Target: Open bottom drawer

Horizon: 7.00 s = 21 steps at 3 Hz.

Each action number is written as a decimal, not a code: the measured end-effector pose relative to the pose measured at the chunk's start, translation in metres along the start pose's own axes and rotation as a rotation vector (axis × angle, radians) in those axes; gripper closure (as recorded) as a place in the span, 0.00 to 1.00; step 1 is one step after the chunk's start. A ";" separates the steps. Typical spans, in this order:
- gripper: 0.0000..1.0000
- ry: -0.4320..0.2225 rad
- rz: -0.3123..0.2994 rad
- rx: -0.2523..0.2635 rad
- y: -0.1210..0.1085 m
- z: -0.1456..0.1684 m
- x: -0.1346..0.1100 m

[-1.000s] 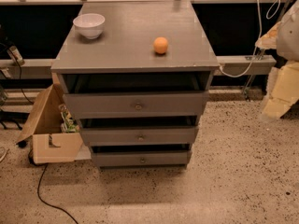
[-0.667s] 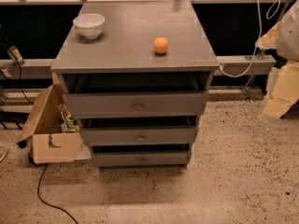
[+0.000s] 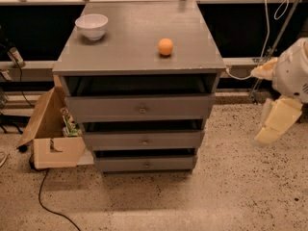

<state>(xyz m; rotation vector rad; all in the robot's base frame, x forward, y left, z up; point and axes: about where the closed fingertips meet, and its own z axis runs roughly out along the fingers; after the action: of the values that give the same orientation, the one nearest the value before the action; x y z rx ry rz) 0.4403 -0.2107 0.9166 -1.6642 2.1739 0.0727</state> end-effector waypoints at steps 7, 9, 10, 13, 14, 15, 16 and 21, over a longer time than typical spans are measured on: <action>0.00 -0.222 -0.099 -0.095 0.020 0.233 0.022; 0.00 -0.162 -0.149 -0.101 0.027 0.307 0.026; 0.00 -0.144 -0.188 -0.092 0.023 0.367 0.029; 0.00 -0.163 -0.162 -0.115 0.016 0.469 0.035; 0.00 -0.138 -0.196 -0.117 0.015 0.501 0.041; 0.00 -0.117 -0.229 -0.109 0.013 0.541 0.049; 0.00 -0.133 -0.233 -0.103 0.013 0.588 0.058; 0.00 -0.008 -0.210 -0.025 -0.039 0.708 0.119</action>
Offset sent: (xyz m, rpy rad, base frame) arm 0.0026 0.0100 -0.0542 0.0985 -0.0046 0.0316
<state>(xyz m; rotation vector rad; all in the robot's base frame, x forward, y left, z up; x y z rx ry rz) 0.6502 -0.1332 0.2333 -1.8925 1.9872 0.0475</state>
